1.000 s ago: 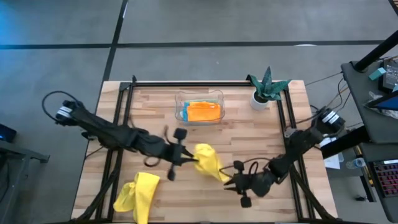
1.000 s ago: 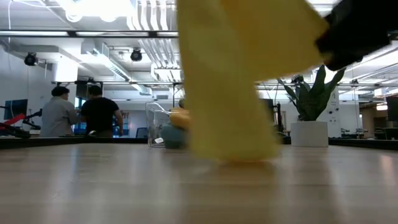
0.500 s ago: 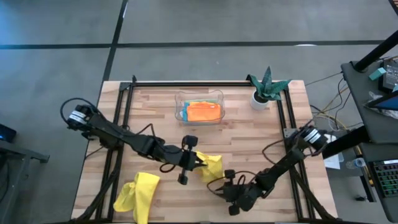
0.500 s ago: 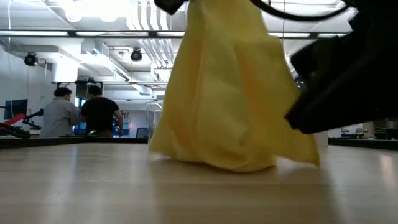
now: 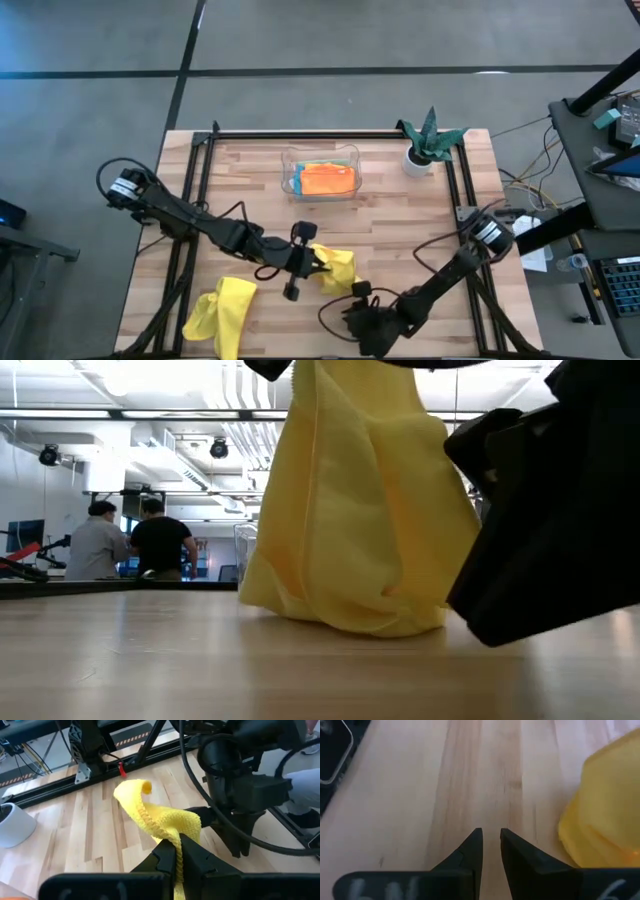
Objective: Fold microfiber towels
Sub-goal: Fold the top yellow towel
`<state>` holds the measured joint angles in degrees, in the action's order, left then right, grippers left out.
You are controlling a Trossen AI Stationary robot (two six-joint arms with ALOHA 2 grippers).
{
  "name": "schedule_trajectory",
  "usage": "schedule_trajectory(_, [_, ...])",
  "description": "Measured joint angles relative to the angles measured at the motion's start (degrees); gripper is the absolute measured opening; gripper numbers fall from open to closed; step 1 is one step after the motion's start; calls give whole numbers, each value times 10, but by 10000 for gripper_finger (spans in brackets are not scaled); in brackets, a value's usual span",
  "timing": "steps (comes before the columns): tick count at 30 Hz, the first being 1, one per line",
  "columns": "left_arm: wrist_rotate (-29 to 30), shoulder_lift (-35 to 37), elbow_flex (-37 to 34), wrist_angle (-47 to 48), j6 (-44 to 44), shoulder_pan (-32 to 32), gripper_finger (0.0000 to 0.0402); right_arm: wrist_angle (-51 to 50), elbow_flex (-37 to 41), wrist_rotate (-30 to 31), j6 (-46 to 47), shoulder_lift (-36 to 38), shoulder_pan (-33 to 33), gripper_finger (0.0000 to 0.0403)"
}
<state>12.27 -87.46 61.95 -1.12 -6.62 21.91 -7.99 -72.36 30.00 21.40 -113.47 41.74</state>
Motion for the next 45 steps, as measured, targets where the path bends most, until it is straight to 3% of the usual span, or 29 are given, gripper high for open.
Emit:
schedule_trajectory(14, [0, 0, 0, 1, -2, 0, 0, -37, -23, 2, -18, -13, 5, 59])
schedule_trajectory(25, [-1, 0, -1, 1, -2, 0, 0, -54, -20, 61, -38, 1, 28, 41])
schedule_trajectory(35, [-2, 0, -2, 1, -2, 0, 0, -37, 92, 204, 54, 78, 73, 38])
schedule_trajectory(40, [-2, 0, -2, 1, -2, 0, 0, 1, 161, 225, 130, 100, 84, 38])
schedule_trajectory(45, [-1, 0, -2, 0, -3, 0, 0, -1, 181, 226, 183, 101, 81, 38])
